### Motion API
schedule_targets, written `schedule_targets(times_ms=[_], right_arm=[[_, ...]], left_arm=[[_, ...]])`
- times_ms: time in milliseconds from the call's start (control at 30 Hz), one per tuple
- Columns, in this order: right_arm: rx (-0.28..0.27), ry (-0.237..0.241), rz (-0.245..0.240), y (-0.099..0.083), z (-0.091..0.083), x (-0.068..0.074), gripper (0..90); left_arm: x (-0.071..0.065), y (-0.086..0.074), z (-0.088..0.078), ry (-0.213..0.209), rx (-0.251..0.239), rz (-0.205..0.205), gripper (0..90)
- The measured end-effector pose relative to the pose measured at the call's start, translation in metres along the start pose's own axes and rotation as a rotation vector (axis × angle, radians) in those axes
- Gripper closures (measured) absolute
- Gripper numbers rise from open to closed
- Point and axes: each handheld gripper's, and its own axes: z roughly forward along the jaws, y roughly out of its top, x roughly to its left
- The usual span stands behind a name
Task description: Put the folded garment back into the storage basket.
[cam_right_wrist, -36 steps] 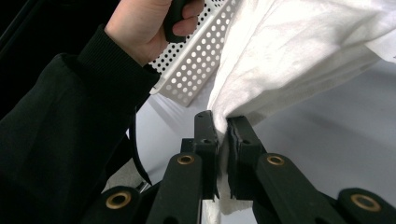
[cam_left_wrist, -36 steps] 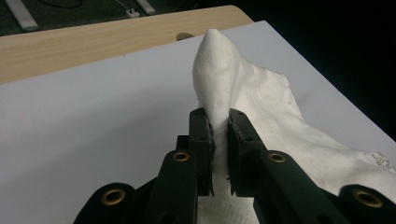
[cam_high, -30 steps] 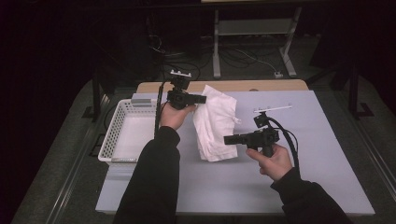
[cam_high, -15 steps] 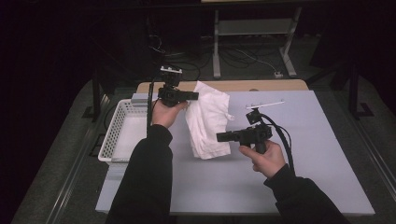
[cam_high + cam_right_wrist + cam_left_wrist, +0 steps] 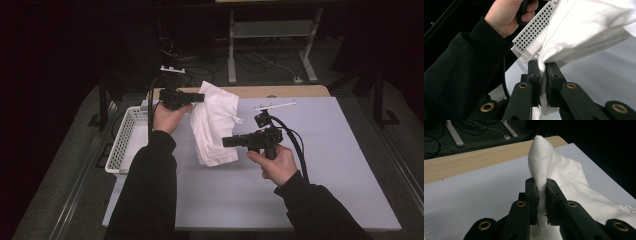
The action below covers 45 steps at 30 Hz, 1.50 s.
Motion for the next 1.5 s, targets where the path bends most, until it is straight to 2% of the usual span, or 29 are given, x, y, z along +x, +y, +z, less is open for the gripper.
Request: schedule_targets(times_ms=[300,533,633,800,1033,1100,1133,1167,1200,1500], right_arm=[[-0.003,0.012,-0.023,0.012,0.008,0.010,82.2],[-0.009,0.024,-0.023,0.022,0.013,0.018,82.2],[-0.010,0.024,-0.040,0.027,0.016,0.021,82.2],[-0.006,0.030,-0.052,0.036,0.022,0.031,82.2],[-0.008,0.034,-0.078,0.048,0.030,0.041,82.2],[-0.007,0.033,-0.078,0.049,0.030,0.043,82.2],[-0.007,0.033,-0.078,0.049,0.030,0.043,82.2],[-0.007,0.033,-0.078,0.049,0.030,0.043,82.2],[-0.001,0.040,-0.092,0.057,0.039,0.051,82.2],[0.011,0.052,-0.099,0.064,0.053,0.057,82.2]], left_arm=[[0.006,0.008,-0.017,0.019,-0.013,0.011,80.2],[0.013,0.011,-0.030,0.032,-0.031,0.001,80.2],[0.017,0.014,-0.040,0.043,-0.040,0.003,80.2],[0.022,0.016,-0.049,0.038,-0.068,-0.012,80.2],[0.027,0.023,-0.066,0.051,-0.087,-0.008,80.2],[0.027,0.023,-0.066,0.051,-0.087,-0.008,80.2],[0.031,0.025,-0.074,0.063,-0.094,-0.006,80.2],[0.031,0.025,-0.074,0.063,-0.094,-0.006,80.2],[0.034,0.026,-0.079,0.071,-0.098,-0.007,80.2],[0.046,0.024,-0.093,0.096,-0.101,-0.016,80.2]])
